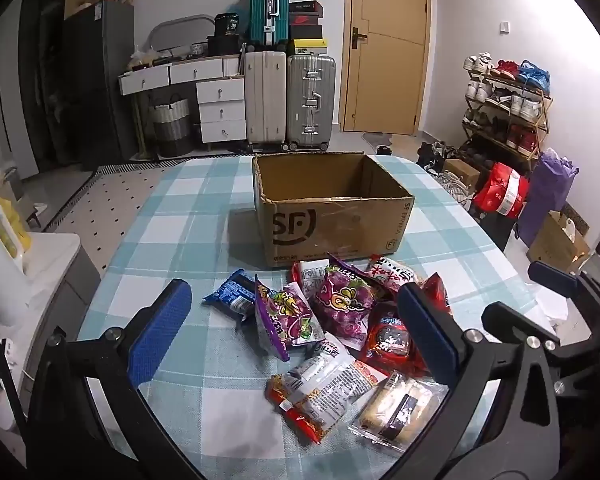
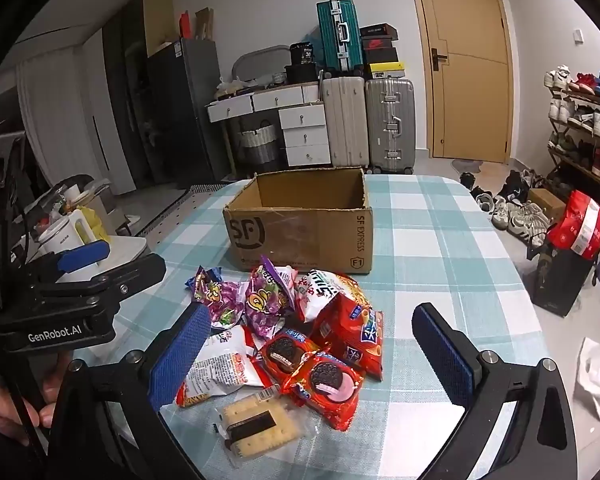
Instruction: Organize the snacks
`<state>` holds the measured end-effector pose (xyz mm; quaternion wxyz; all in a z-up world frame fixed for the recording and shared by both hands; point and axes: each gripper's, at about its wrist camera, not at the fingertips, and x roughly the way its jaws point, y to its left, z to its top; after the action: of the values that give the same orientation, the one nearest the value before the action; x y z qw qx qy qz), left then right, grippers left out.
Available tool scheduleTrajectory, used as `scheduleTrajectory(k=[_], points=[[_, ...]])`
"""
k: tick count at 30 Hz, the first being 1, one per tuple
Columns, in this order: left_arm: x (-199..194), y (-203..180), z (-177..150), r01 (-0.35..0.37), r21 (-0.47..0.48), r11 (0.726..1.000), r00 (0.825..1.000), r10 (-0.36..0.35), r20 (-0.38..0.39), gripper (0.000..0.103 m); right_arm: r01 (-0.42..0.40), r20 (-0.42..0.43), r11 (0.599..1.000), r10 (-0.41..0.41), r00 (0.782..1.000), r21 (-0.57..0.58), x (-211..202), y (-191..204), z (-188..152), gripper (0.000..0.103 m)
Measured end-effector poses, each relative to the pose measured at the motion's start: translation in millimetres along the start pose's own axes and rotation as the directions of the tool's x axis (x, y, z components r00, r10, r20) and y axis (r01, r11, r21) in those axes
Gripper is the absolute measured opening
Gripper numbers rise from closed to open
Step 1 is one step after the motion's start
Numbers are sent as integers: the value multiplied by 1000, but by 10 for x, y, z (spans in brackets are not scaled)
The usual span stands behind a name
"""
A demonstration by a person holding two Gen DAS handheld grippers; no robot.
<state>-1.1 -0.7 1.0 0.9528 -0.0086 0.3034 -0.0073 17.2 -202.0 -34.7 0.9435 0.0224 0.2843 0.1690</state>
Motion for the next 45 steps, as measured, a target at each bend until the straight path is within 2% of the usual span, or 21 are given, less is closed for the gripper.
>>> scheduleTrajectory(k=[16,45], points=[[-108,-2,-15,10,7,1000,1000,-10,11,102,-1,8,1000,1,1000,17,-121,-70,10,102],[-99,20,-83,11,3,1000,1000,-11,2,102,6,18,1000,-6,1000,5,-98,-10,8,102]])
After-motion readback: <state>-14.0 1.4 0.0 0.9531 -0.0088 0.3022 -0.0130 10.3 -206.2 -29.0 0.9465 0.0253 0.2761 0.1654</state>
